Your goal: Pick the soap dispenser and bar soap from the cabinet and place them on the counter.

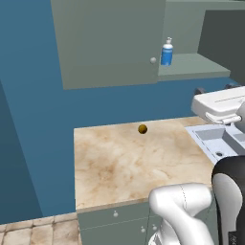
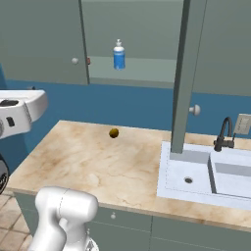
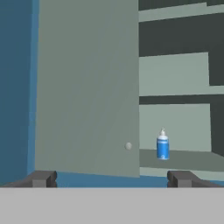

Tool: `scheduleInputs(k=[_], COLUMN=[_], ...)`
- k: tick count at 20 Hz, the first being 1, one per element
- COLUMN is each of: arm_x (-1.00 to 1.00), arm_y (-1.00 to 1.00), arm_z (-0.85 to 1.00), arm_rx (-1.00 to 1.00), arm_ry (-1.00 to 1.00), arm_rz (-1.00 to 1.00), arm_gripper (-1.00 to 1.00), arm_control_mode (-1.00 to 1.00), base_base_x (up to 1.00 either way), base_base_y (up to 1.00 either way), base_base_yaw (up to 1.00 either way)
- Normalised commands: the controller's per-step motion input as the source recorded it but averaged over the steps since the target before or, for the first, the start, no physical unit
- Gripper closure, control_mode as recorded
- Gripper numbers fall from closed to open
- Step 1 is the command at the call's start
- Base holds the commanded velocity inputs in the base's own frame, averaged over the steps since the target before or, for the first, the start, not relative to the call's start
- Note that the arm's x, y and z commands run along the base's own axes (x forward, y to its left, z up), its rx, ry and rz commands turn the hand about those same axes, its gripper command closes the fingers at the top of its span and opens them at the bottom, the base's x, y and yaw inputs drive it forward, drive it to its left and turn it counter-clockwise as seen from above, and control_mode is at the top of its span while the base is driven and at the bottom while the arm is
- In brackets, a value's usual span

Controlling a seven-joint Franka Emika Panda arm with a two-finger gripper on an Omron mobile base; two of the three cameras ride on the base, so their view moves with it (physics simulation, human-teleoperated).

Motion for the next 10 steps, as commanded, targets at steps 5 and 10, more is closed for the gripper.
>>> scheduleInputs(k=[5,10], arm_x=[0.21,0.39], arm_y=[0.00,0.04], arm_z=[0.00,-0.02], arm_rx=[0.00,0.00], arm_ry=[-0.03,-0.01], arm_rz=[-0.04,-0.06], arm_gripper=[-1.00,-1.00], arm_control_mode=[-1.00,-1.00], base_base_x=[0.00,0.00], base_base_y=[0.00,0.00], base_base_yaw=[0.00,0.00])
